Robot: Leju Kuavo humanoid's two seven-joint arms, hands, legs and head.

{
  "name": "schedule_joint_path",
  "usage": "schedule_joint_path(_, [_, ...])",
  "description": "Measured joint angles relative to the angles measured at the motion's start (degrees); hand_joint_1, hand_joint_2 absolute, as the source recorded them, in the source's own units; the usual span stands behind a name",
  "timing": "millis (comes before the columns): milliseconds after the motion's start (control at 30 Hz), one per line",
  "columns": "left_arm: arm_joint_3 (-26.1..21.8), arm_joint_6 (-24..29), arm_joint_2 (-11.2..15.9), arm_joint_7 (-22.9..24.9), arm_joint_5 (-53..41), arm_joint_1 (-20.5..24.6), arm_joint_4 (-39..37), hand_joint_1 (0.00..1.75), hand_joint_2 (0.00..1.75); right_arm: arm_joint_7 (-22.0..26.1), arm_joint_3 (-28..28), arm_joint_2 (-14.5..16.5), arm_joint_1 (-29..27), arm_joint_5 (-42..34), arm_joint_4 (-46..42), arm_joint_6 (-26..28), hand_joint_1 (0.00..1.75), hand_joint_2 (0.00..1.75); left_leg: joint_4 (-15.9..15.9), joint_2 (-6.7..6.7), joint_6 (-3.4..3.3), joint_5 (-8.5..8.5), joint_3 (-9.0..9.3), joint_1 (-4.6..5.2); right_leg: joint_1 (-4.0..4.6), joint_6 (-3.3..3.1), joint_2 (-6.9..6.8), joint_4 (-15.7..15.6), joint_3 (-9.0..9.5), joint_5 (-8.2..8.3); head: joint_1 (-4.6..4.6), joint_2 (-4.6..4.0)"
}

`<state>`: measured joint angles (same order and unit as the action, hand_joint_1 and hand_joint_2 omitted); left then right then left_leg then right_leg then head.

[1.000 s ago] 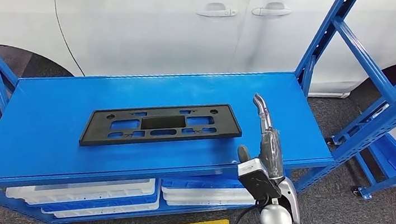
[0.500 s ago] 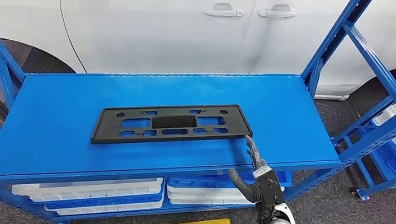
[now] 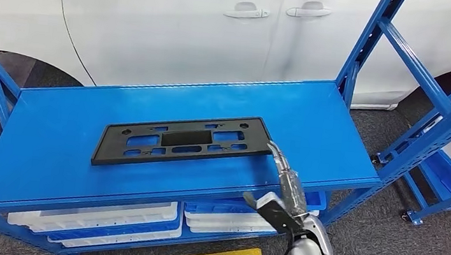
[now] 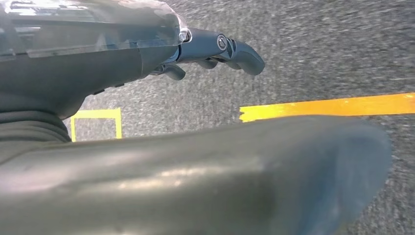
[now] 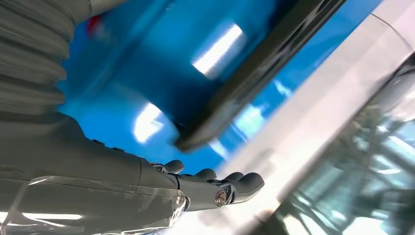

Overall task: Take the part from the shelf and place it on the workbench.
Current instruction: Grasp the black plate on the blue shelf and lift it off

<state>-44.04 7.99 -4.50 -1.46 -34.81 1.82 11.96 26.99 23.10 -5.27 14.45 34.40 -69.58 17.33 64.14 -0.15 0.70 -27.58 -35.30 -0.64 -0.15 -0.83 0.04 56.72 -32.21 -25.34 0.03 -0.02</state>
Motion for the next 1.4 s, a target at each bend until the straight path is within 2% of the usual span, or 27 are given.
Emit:
schedule_joint_path(33, [-0.16,-0.01,-0.04,-0.03,-0.11,0.12,0.00,0.00,0.00,-0.37,1.30,0.36,0.67,3.01,-0.02,1.40,0.00,1.75,-3.38,0.00,-0.22,1.15,1.61,0.03,0.10,0.23,0.08,0.33,-0.10,-0.20,0.00,0.01])
schedule_joint_path(67, [-0.31,0.01,-0.12,-0.04,-0.16,0.22,0.00,0.00,0.00,-0.85,2.57,0.83,1.38,5.26,-0.03,2.15,0.00,1.75,-5.46,0.00,-0.49,1.65,2.54,0.07,0.19,0.48,0.13,0.58,-0.22,-0.32,0.01,0.01])
schedule_joint_path(200, [-0.64,0.03,-0.48,0.03,-0.58,0.28,0.00,0.00,0.00,-3.09,7.33,2.46,4.33,10.17,0.19,2.18,0.00,1.75,-6.45,-0.01,-1.76,2.05,2.73,0.13,0.18,1.67,0.18,1.32,-0.68,-0.82,0.01,0.02])
schedule_joint_path(267, [-0.74,0.00,-0.61,0.07,-0.85,0.36,0.00,0.00,0.00,-3.98,9.19,2.91,5.98,11.84,0.78,1.75,0.00,1.75,-6.75,0.04,-2.33,2.36,2.77,-0.06,-0.07,2.29,0.11,5.50,-2.56,-3.42,0.01,0.02])
schedule_joint_path(333, [-0.92,-0.07,-0.64,0.08,-1.14,0.42,0.00,0.00,0.00,-4.57,10.59,3.26,7.15,13.26,1.84,1.64,0.00,1.75,-6.74,0.02,-2.47,2.42,2.59,-0.03,-0.28,2.75,0.08,13.31,-6.31,-7.05,0.01,0.01])
schedule_joint_path(367, [-1.03,-0.11,-0.65,0.09,-1.28,0.40,0.00,0.00,0.00,-4.82,11.23,3.44,7.55,13.84,2.52,1.68,0.00,1.75,-6.73,0.00,-2.48,2.42,2.53,-0.01,-0.36,2.89,0.08,16.47,-7.90,-8.01,0.01,0.00])
schedule_joint_path(400, [-1.14,-0.12,-0.66,0.10,-1.43,0.37,0.00,0.00,0.00,-5.02,11.87,3.64,7.92,14.38,3.25,1.73,0.00,1.75,-6.71,-0.04,-2.47,2.42,2.52,0.00,-0.41,2.93,0.07,17.74,-8.64,-7.89,0.01,0.00])
schedule_joint_path(433, [-1.23,-0.13,-0.67,0.11,-1.59,0.35,0.00,0.00,0.00,-5.20,12.46,3.83,8.37,14.82,3.94,1.77,0.00,1.75,-6.69,-0.08,-2.44,2.40,2.57,0.01,-0.44,2.85,0.07,16.63,-8.23,-6.63,0.01,0.01])
schedule_joint_path(500, [-1.41,-0.14,-0.72,0.14,-1.96,0.36,0.00,0.00,0.00,-5.48,13.75,4.41,9.82,15.52,5.47,1.81,0.00,1.75,-6.68,-0.13,-2.30,2.32,2.76,0.05,-0.38,2.27,0.08,8.98,-4.71,-2.39,0.01,0.01])
schedule_joint_path(567, [-1.53,-0.16,-0.81,0.12,-2.39,0.48,0.00,0.00,0.00,-5.82,15.21,5.44,11.75,16.15,7.43,2.06,0.00,1.75,-6.61,-0.11,-1.83,2.24,2.75,0.20,-0.04,1.57,0.03,2.26,-1.62,-0.01,0.01,0.01])
schedule_joint_path(633, [-1.60,-0.20,-0.86,0.07,-2.83,0.60,0.00,0.00,0.00,-6.53,16.68,6.72,13.37,17.03,9.97,2.76,0.00,1.75,-6.70,-0.09,-1.11,2.28,2.67,0.21,0.33,1.05,0.00,0.64,-1.02,0.08,0.01,0.02])
schedule_joint_path(700, [-1.67,-0.22,-0.84,-0.01,-3.16,0.66,0.01,0.00,0.00,-7.67,18.06,8.21,14.66,18.27,12.77,3.85,0.00,1.75,-6.65,-0.07,-0.40,2.07,2.71,0.12,0.19,0.41,0.02,0.12,-0.82,0.41,0.01,0.02])
schedule_joint_path(733, [-1.73,-0.25,-0.81,-0.05,-3.29,0.68,0.02,0.00,0.00,-8.33,18.70,9.08,15.44,18.86,14.26,4.47,0.00,1.75,-5.66,-0.06,-0.10,1.34,2.31,0.09,0.05,0.03,0.00,-0.24,-0.67,0.61,0.00,0.02])
schedule_joint_path(767, [-1.80,-0.32,-0.79,-0.09,-3.41,0.70,0.02,0.00,0.00,-8.99,19.31,10.03,16.32,19.32,15.90,5.08,0.00,1.75,-3.42,-0.06,0.17,-0.02,1.29,0.07,-0.10,-0.29,-0.03,-0.56,-0.54,0.78,-0.01,0.02])
schedule_joint_path(833, [-1.95,-0.51,-0.77,-0.08,-3.66,0.72,0.01,0.00,0.00,-9.91,20.23,11.82,18.05,19.62,19.54,6.18,0.00,1.75,4.25,-0.06,0.59,-3.75,-2.43,-0.06,-0.06,-0.63,-0.11,-0.65,-0.56,0.82,-0.01,0.02])
schedule_joint_path(867, [-2.01,-0.58,-0.76,0.00,-3.81,0.69,0.00,0.00,0.00,-10.16,20.53,12.62,18.78,19.52,21.52,6.67,0.00,1.75,7.89,-0.06,0.78,-5.02,-4.28,-0.09,-0.02,-0.67,-0.12,-0.58,-0.62,0.80,-0.01,0.02])
schedule_joint_path(900, [-2.07,-0.62,-0.73,0.09,-3.97,0.63,0.00,0.00,0.00,-10.28,20.77,13.35,19.50,19.35,23.53,7.18,0.00,1.75,9.84,-0.05,0.92,-5.24,-5.36,-0.11,0.00,-0.69,-0.13,-0.46,-0.66,0.75,-0.01,0.02])
schedule_joint_path(933, [-2.17,-0.60,-0.67,0.22,-4.13,0.57,0.01,0.00,0.00,-10.38,20.93,14.07,20.25,19.16,25.46,7.64,0.00,1.75,9.41,-0.05,1.02,-4.25,-5.27,-0.15,-0.01,-0.65,-0.12,-0.29,-0.68,0.66,-0.01,0.02])
schedule_joint_path(967, [-2.31,-0.54,-0.58,0.37,-4.27,0.54,0.01,0.00,0.00,-10.49,21.04,14.74,21.05,18.98,27.24,8.04,0.00,1.75,6.64,-0.04,1.07,-2.32,-4.02,-0.22,-0.06,-0.56,-0.09,-0.04,-0.69,0.51,-0.01,0.02])
schedule_joint_path(1000, [-2.46,-0.43,-0.49,0.49,-4.37,0.55,0.01,0.00,0.00,-10.62,21.09,15.38,21.88,18.88,28.79,8.34,0.00,1.75,2.41,0.00,1.07,-0.18,-2.05,-0.32,-0.07,-0.40,-0.06,0.29,-0.72,0.28,-0.01,0.02])
schedule_joint_path(1067, [-2.81,-0.21,-0.39,0.67,-4.43,0.68,0.01,0.00,0.00,-11.07,21.13,16.47,23.52,18.83,31.43,8.74,0.00,1.75,-4.19,-0.07,0.66,2.15,1.08,-0.34,0.16,0.10,0.03,1.06,-1.01,-0.15,0.00,0.02])
schedule_joint_path(1100, [-2.97,-0.13,-0.38,0.71,-4.43,0.72,0.01,0.00,0.00,-11.39,21.16,16.95,24.23,18.89,32.69,8.92,0.00,1.75,-5.48,-0.14,0.32,2.33,1.63,-0.31,0.30,0.34,0.06,1.29,-1.18,-0.25,0.01,0.02])
schedule_joint_path(1200, [-3.36,-0.08,-0.37,0.62,-4.51,0.65,0.01,0.00,0.00,-13.05,21.39,18.24,25.87,19.62,36.41,9.53,0.00,1.75,-5.77,-0.24,-0.84,2.48,1.59,-0.26,0.29,1.13,0.10,1.54,-1.41,-0.38,0.01,0.01])
schedule_joint_path(1267, [-3.48,-0.10,-0.32,0.49,-4.77,0.70,0.01,0.00,0.00,-14.53,21.68,18.91,27.00,20.45,38.53,9.79,0.00,1.75,-6.10,-0.18,-1.52,2.75,1.61,-0.42,0.10,1.75,0.08,4.32,-2.68,-2.25,0.01,0.02])
schedule_joint_path(1367, [-3.54,-0.22,-0.28,0.30,-5.30,0.84,0.01,0.00,0.00,-16.71,22.35,19.49,28.21,21.80,41.48,10.24,0.00,1.75,-6.15,-0.16,-1.88,2.85,1.46,-0.43,-0.19,2.43,0.03,15.32,-7.99,-7.25,0.01,0.02])
schedule_joint_path(1400, [-3.56,-0.24,-0.27,0.27,-5.45,0.83,0.02,0.00,0.00,-17.39,22.57,19.60,28.39,22.17,42.38,10.34,0.00,1.75,-6.13,-0.18,-1.89,2.84,1.45,-0.42,-0.22,2.51,0.03,17.72,-9.23,-7.75,0.01,0.02])
